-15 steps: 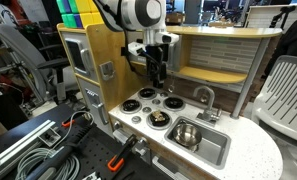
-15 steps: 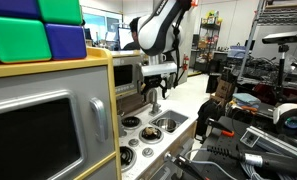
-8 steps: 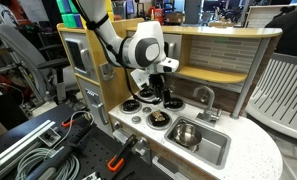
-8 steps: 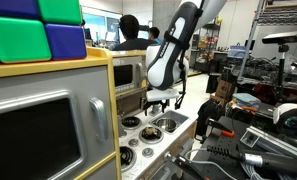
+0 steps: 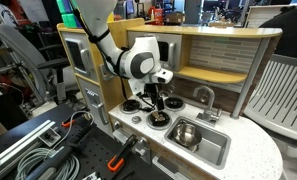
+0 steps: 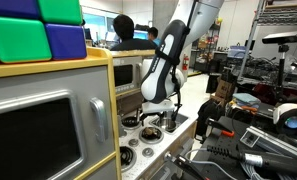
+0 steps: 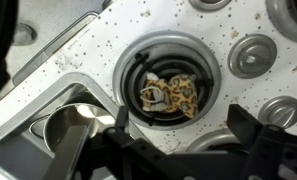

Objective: Remove the object from the stove and put it in the pot in the sink

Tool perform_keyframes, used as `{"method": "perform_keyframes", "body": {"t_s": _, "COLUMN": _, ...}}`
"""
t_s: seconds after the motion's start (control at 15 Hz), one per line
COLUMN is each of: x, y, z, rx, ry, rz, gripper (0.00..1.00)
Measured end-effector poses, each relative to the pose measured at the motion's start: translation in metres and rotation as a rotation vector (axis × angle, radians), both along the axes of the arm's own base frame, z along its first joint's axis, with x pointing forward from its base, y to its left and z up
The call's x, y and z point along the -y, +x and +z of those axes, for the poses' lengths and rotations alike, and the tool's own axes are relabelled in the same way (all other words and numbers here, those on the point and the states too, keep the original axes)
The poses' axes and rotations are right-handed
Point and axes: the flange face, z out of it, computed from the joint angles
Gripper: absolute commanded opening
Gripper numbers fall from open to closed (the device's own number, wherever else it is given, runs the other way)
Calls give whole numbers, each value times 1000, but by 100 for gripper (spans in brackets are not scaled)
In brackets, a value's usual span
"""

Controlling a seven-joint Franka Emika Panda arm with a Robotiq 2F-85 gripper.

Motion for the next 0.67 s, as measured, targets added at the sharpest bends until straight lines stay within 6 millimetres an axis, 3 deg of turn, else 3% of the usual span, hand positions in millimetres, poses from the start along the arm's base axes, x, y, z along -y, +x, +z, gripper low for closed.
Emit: {"method": "perform_keyframes", "body": {"t_s": 0.67, "x": 10, "y": 1, "z": -35, "rx": -25, "ry": -36, "rz": -13, "gripper": 100}}
